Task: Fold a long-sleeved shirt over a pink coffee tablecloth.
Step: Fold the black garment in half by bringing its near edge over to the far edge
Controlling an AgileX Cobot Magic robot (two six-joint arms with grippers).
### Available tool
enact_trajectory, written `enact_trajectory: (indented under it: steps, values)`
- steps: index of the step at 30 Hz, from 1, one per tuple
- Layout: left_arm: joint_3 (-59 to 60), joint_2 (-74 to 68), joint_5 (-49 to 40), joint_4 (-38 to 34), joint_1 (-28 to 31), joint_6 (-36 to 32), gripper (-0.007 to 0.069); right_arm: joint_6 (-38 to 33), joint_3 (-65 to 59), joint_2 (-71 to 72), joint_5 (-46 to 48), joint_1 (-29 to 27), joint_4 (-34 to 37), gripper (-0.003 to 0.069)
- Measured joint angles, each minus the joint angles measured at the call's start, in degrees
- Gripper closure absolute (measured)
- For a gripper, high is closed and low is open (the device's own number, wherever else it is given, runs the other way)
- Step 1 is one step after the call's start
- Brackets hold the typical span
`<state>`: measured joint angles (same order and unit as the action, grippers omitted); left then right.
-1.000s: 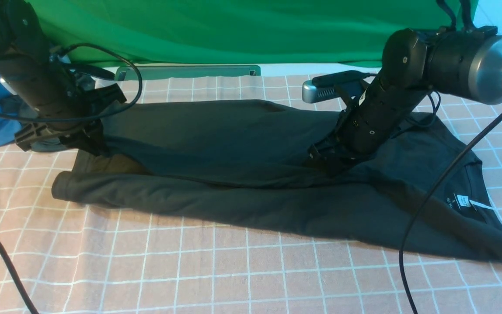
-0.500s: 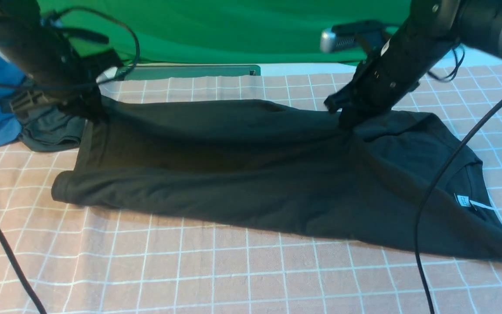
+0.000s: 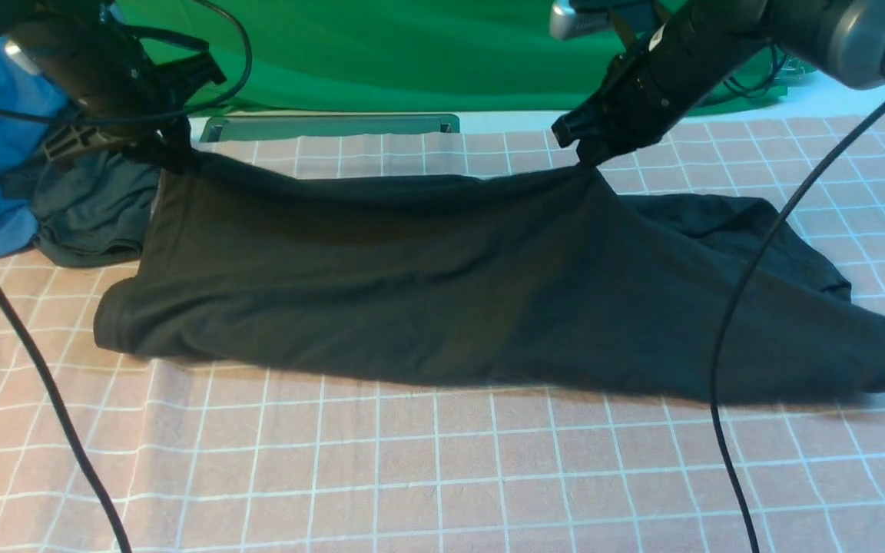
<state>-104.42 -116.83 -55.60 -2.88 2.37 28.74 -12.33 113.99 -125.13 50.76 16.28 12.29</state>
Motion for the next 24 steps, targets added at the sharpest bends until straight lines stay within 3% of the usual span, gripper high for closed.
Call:
enact_trajectory:
  steps: [16, 18, 20, 21, 24]
  values:
    - [-0.4, -4.5, 10.3, 2.5, 0.0, 0.8, 0.0593, -0.1, 0.4, -4.1, -7.9, 0.0, -0.4, 0.0613]
    - [-0.4, -4.7, 11.4, 2.9, 0.0, 0.7, 0.0590, -0.1, 0.4, -4.2, -8.9, 0.0, -0.4, 0.0574]
    - [-0.4, -4.7, 12.5, 2.9, 0.0, 0.3, 0.0569, -0.3, 0.4, -4.2, -9.4, 0.0, -0.5, 0.0491]
    - [-0.4, -4.7, 13.1, 2.9, 0.0, -0.1, 0.0539, -1.3, 0.4, -4.2, -9.6, 0.0, -0.5, 0.0418]
    - [-0.4, -4.7, 14.6, 3.6, 0.0, -0.5, 0.0452, -4.1, 0.4, -4.0, -8.4, 0.0, -0.9, 0.0314]
